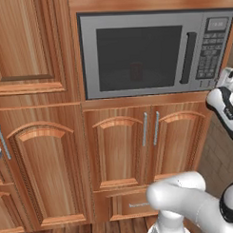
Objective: Place the microwavable item in the microwave. Then, close the microwave door and press the start button.
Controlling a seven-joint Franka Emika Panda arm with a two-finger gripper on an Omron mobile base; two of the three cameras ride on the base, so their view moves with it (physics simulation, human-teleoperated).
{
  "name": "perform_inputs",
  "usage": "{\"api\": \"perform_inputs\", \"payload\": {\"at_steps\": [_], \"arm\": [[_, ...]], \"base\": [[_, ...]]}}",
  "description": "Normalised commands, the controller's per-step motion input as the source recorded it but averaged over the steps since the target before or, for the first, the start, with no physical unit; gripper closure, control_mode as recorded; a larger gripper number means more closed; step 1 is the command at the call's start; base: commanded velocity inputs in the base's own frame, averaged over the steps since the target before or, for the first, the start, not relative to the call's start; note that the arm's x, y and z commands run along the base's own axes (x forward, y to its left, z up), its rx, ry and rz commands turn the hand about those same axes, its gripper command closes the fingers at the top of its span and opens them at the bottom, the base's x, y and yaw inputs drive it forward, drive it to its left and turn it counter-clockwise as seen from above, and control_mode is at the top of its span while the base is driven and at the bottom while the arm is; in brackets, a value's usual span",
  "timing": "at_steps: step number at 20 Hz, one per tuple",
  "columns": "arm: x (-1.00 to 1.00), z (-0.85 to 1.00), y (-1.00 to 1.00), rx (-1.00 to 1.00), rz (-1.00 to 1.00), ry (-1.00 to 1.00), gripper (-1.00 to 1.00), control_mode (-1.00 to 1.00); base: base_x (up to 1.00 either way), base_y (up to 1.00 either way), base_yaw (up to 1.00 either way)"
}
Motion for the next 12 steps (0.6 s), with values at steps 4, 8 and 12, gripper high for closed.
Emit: {"api": "perform_inputs", "payload": {"at_steps": [4,8,12], "arm": [[0.45,0.00,-0.22,0.00,0.13,0.00,-1.00,-1.00],[0.39,0.00,-0.18,0.00,0.13,0.00,-1.00,-1.00],[0.23,0.00,-0.28,0.00,0.10,0.00,-1.00,-1.00]], "base": [[0.00,0.00,0.00],[0.00,0.00,0.00],[0.00,0.00,0.00]]}}
